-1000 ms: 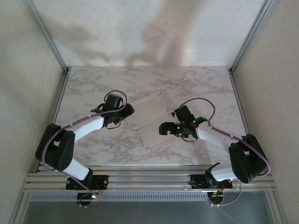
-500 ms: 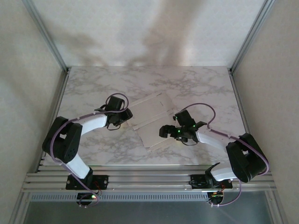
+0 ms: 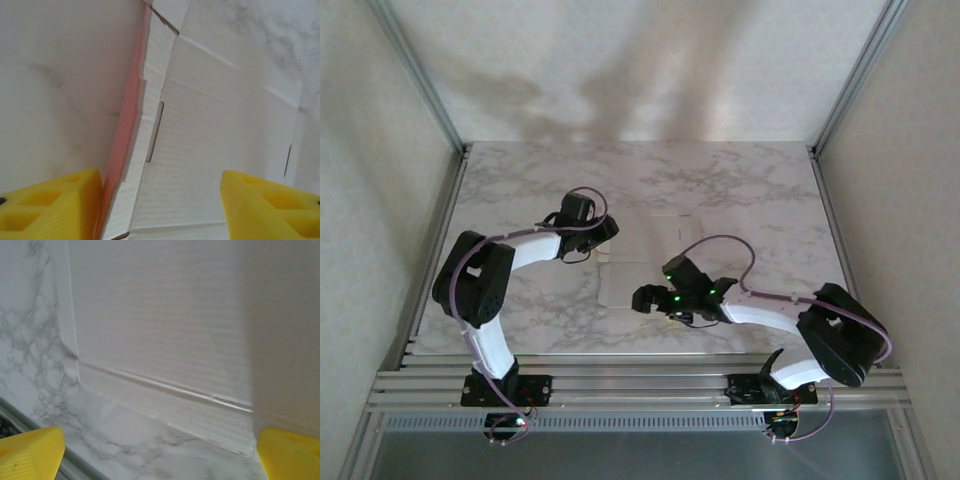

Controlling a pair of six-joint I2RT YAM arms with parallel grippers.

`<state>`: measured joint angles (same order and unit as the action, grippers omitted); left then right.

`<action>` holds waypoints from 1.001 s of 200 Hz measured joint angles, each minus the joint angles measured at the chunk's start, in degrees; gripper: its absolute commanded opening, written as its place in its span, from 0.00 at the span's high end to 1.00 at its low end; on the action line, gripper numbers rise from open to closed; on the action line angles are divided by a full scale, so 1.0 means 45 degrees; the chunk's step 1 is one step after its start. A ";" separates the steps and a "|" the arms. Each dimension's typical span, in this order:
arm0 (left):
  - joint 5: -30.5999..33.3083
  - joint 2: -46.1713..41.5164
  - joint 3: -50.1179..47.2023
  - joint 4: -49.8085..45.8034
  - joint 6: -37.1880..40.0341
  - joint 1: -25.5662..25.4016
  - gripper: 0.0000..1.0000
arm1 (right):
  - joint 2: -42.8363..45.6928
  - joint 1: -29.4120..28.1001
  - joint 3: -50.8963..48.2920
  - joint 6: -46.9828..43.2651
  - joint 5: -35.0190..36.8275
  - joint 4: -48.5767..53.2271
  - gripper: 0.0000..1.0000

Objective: Fold the paper box

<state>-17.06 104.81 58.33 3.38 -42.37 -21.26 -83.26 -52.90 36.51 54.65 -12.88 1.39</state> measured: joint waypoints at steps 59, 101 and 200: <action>-0.0418 -0.0151 0.0563 0.0102 0.1341 0.0427 0.26 | -0.0855 -0.1467 0.1379 0.0228 0.0534 -0.0908 0.01; -0.1253 -0.1064 0.0491 -0.0359 0.2720 0.1603 0.19 | 0.1214 -0.0427 0.1996 -0.1739 0.0816 0.1214 0.01; -0.2312 0.1331 0.3546 -0.2516 0.5285 0.1545 0.41 | 0.2123 0.1569 0.2074 -0.4294 0.0078 0.3279 0.01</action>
<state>-27.46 110.80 74.28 -7.94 -18.59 -14.31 -73.71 -45.84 45.84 35.33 -12.53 16.14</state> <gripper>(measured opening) 0.604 0.993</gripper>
